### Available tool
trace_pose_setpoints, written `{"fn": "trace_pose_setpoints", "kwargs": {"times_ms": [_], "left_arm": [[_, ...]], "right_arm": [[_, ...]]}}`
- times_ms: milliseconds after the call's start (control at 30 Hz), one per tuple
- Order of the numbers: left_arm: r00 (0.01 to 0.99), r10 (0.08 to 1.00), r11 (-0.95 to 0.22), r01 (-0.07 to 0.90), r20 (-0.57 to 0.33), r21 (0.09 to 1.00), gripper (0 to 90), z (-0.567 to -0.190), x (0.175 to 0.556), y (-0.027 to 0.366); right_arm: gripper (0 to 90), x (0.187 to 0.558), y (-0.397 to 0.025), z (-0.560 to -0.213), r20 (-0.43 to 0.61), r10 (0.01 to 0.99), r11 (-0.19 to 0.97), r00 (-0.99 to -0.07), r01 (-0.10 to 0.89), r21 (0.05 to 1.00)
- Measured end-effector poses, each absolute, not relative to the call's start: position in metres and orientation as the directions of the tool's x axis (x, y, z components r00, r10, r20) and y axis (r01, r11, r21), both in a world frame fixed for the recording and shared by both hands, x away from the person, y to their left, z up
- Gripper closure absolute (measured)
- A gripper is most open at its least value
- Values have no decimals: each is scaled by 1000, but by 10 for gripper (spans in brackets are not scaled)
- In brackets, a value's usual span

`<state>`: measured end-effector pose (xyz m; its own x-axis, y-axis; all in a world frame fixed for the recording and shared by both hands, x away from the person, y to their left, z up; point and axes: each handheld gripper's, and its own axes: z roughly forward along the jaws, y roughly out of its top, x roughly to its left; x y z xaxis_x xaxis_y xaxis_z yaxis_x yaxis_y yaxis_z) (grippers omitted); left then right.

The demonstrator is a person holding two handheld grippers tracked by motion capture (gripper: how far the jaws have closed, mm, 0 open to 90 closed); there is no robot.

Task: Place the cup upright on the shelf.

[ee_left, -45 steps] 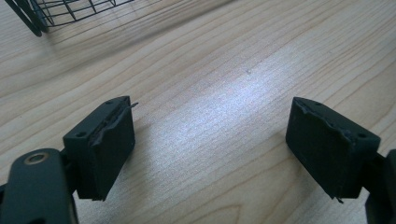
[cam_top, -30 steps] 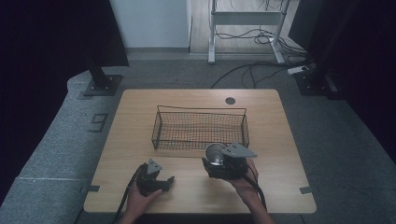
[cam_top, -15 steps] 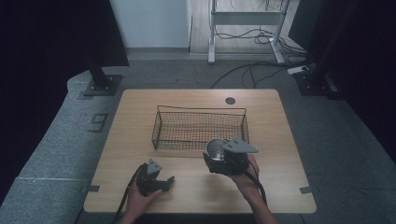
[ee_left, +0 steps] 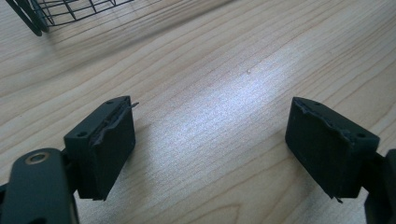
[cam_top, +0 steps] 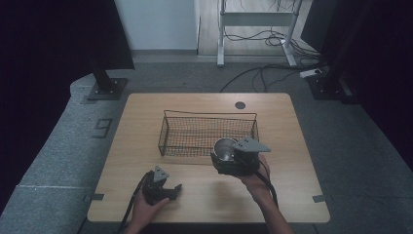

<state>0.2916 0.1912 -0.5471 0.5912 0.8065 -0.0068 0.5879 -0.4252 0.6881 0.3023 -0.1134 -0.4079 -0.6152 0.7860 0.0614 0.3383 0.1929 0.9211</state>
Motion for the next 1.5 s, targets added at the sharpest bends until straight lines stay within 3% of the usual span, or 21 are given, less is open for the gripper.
{"fn": "trace_pose_setpoints", "kwargs": {"times_ms": [1500], "left_arm": [[592, 806, -425, 587, -7, 689, 159, -547, 292, 191]], "right_arm": [[132, 354, -117, -388, 53, 841, 174, -539, 363, 915]]}}
